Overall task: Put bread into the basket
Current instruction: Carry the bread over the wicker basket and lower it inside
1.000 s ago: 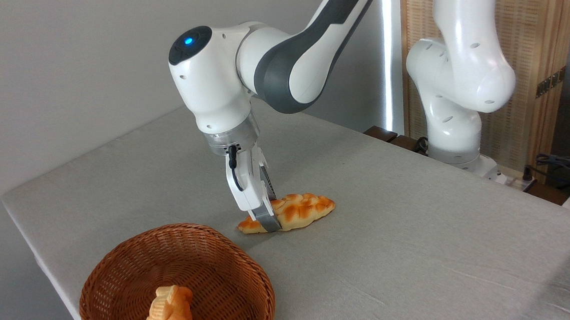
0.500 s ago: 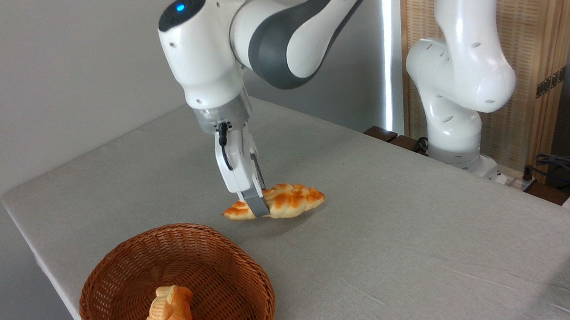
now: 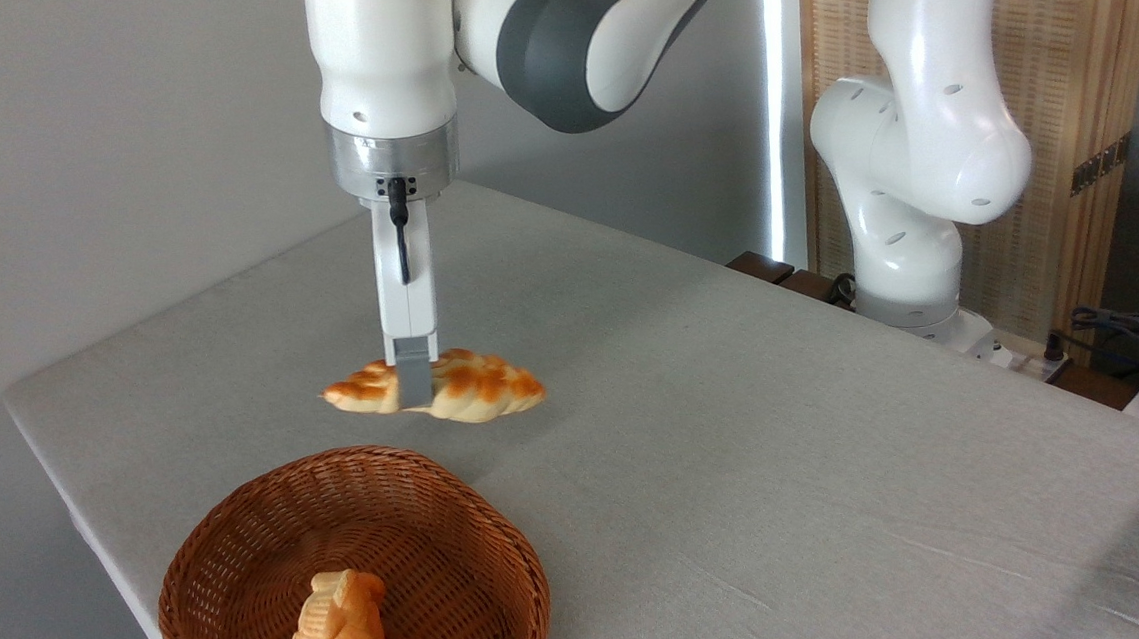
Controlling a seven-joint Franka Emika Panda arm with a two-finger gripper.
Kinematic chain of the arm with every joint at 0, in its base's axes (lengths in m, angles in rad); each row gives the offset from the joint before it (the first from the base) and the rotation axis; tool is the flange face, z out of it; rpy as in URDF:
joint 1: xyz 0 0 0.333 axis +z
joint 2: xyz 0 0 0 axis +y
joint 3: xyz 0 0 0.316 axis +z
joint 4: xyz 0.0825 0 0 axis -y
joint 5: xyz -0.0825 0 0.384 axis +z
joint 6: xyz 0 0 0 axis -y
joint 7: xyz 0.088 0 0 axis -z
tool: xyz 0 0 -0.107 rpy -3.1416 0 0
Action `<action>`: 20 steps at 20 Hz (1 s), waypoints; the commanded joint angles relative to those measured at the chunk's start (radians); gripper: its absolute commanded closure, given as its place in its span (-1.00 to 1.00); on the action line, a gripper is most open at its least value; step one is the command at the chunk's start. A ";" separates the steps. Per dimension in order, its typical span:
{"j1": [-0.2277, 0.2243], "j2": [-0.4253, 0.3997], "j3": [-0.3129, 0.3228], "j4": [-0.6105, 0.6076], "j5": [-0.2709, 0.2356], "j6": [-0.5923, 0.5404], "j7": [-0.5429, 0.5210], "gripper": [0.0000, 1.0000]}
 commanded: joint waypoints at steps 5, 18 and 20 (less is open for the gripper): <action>0.001 0.075 0.024 0.039 -0.116 0.291 0.005 0.23; 0.001 0.192 0.033 0.071 -0.142 0.390 -0.012 -1.00; 0.001 0.192 0.033 0.071 -0.142 0.398 -0.015 -1.00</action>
